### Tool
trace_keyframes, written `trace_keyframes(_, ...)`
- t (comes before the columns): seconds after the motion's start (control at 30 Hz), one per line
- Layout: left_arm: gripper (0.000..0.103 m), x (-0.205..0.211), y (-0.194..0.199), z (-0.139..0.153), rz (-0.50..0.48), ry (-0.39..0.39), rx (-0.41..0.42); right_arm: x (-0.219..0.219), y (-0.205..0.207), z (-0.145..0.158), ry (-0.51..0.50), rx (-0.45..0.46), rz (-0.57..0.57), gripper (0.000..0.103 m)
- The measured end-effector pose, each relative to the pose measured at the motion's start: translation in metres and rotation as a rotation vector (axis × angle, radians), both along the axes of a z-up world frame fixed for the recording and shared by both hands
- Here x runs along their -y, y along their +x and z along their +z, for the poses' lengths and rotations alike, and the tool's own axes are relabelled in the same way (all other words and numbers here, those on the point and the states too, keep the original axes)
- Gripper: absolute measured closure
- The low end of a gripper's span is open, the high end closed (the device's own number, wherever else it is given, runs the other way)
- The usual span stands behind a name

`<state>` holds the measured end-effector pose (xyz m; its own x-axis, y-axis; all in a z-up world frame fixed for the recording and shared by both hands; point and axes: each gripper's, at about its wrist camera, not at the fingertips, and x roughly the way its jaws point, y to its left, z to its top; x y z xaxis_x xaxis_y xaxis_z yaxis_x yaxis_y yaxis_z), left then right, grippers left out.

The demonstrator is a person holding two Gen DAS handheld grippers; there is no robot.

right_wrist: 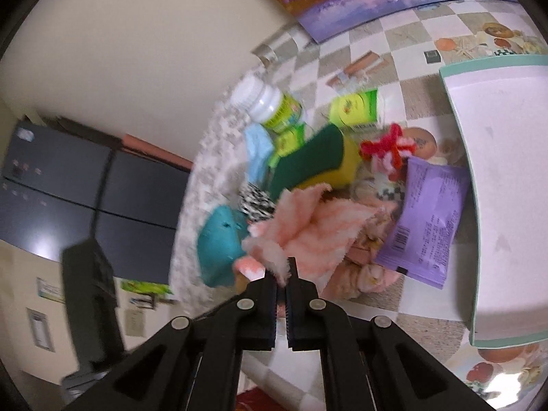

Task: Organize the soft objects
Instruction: 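Lift the zigzag towel with the right gripper out of the pile, then carry the towel into the white tray and open the right gripper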

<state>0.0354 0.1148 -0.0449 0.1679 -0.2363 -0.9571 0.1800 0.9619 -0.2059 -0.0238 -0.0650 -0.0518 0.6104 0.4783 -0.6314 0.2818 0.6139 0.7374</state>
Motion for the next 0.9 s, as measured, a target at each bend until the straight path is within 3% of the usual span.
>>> trace_keyframes(0.3, 0.088, -0.005, 0.0, 0.016, -0.002, -0.08, 0.02, 0.012, -0.01, 0.025, 0.062, 0.105, -0.043, 0.099)
trace_keyframes(0.57, 0.088, -0.004, -0.007, 0.05, -0.038, -0.149, 0.107, 0.025, -0.023, 0.061, 0.064, 0.231, -0.084, 0.099)
trace_keyframes(0.73, 0.088, -0.005, -0.01, 0.079, -0.04, -0.172, 0.182, 0.041, -0.043, 0.103, 0.014, 0.353, -0.137, 0.099)
trace_keyframes(0.9, 0.088, 0.02, -0.013, 0.108, -0.101, -0.158, 0.239, 0.067, -0.076, 0.144, -0.083, 0.444, -0.237, 0.099)
